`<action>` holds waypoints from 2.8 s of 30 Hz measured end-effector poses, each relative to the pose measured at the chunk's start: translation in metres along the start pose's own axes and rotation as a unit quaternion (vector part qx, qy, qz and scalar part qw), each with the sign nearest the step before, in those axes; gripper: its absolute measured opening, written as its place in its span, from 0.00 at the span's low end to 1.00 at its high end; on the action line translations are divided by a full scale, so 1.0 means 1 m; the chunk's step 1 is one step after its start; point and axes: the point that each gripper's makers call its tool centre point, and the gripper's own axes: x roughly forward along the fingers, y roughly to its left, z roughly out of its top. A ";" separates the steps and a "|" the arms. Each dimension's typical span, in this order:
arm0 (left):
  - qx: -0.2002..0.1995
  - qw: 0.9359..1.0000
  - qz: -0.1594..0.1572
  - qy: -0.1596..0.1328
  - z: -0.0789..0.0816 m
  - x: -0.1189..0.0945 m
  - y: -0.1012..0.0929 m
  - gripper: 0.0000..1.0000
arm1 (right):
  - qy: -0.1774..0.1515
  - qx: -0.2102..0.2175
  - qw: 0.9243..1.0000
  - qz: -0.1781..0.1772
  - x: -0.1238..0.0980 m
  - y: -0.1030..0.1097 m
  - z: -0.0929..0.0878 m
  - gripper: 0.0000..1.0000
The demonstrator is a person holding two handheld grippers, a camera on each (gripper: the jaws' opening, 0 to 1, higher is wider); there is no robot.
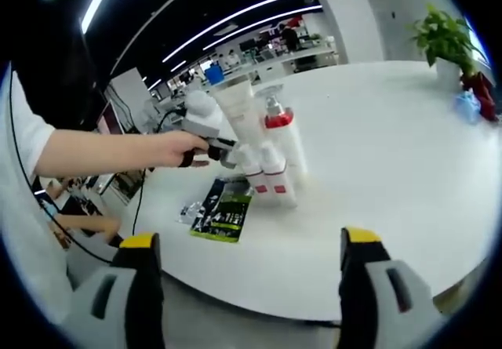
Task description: Arrange the skincare products in the storage area until every visible bottle or jar stands upright without overlapping.
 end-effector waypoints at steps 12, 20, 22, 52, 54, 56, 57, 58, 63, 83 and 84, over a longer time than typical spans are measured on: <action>0.009 1.000 0.003 -0.001 0.004 0.009 0.000 0.36 | -0.001 -0.001 1.000 -0.002 -0.001 0.000 0.000 0.95; -0.033 0.998 0.048 -0.012 0.011 0.012 0.031 0.35 | -0.003 -0.001 1.000 -0.005 -0.002 -0.001 0.001 0.95; -0.043 0.997 0.065 -0.012 0.011 0.008 0.041 0.35 | -0.004 -0.002 1.000 -0.004 -0.001 -0.001 0.001 0.95; -0.190 0.960 0.204 -0.005 -0.076 -0.076 0.097 0.35 | -0.009 -0.022 1.000 0.008 -0.001 0.005 0.004 0.95; -0.196 0.958 0.209 -0.002 -0.083 -0.080 0.095 0.35 | -0.010 -0.022 1.000 0.009 -0.001 0.005 0.004 0.95; -0.202 0.956 0.211 -0.001 -0.088 -0.082 0.093 0.35 | -0.010 -0.023 1.000 0.010 -0.001 0.005 0.004 0.95; -0.205 0.955 0.213 -0.001 -0.090 -0.084 0.090 0.35 | -0.010 -0.023 1.000 0.010 -0.001 0.006 0.004 0.95; -0.206 0.955 0.213 -0.002 -0.091 -0.085 0.090 0.35 | -0.011 -0.023 1.000 0.011 -0.001 0.006 0.004 0.95; -0.227 0.948 0.221 -0.001 -0.100 -0.091 0.082 0.35 | -0.013 -0.024 1.000 0.012 -0.001 0.006 0.005 0.94; -0.264 0.936 0.233 -0.003 -0.113 -0.094 0.053 0.36 | -0.017 -0.025 0.999 0.013 -0.002 0.008 0.006 0.94; -0.264 0.936 0.233 -0.001 -0.114 -0.093 0.052 0.36 | -0.016 -0.025 0.999 0.013 -0.002 0.008 0.006 0.94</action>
